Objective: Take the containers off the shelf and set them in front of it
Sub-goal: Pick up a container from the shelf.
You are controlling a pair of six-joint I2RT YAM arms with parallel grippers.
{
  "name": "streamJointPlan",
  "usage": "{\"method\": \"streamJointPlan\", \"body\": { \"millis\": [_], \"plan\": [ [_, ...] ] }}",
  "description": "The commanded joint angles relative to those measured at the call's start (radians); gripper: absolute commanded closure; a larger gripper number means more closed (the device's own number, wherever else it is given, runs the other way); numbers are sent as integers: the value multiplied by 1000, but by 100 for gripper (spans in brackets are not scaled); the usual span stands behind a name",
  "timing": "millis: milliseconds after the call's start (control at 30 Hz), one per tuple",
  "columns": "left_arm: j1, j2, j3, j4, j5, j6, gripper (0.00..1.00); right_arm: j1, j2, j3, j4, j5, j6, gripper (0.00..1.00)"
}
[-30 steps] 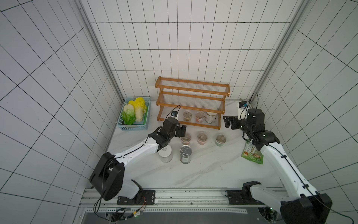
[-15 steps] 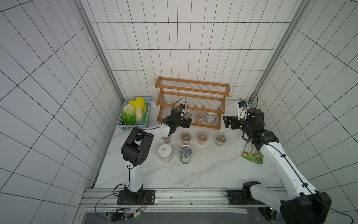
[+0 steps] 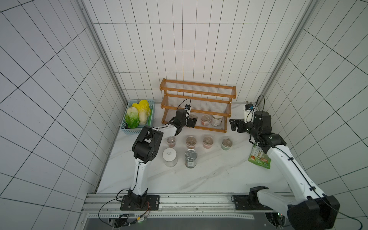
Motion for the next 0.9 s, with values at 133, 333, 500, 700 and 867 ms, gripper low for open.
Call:
{"method": "streamJointPlan", "body": {
  "millis": [133,333,500,700,867],
  "plan": [
    [8,49,88,-44,78,-3,2,-8,5,-4,21,-16,2,1],
    [8,83,159,-126,96,4,2,-8,-1,-6,20,-15,1,1],
    [7,82,168,-182,74,14,3,-9,-4,-4,20,-16,0,1],
    [-1,77,163,-196,64,31,8,-9,-6,-5,19,-14,0,1],
    [-3,83,174,-207,65,46,23,-11,-10,-6,19,-11,1,1]
  ]
}}
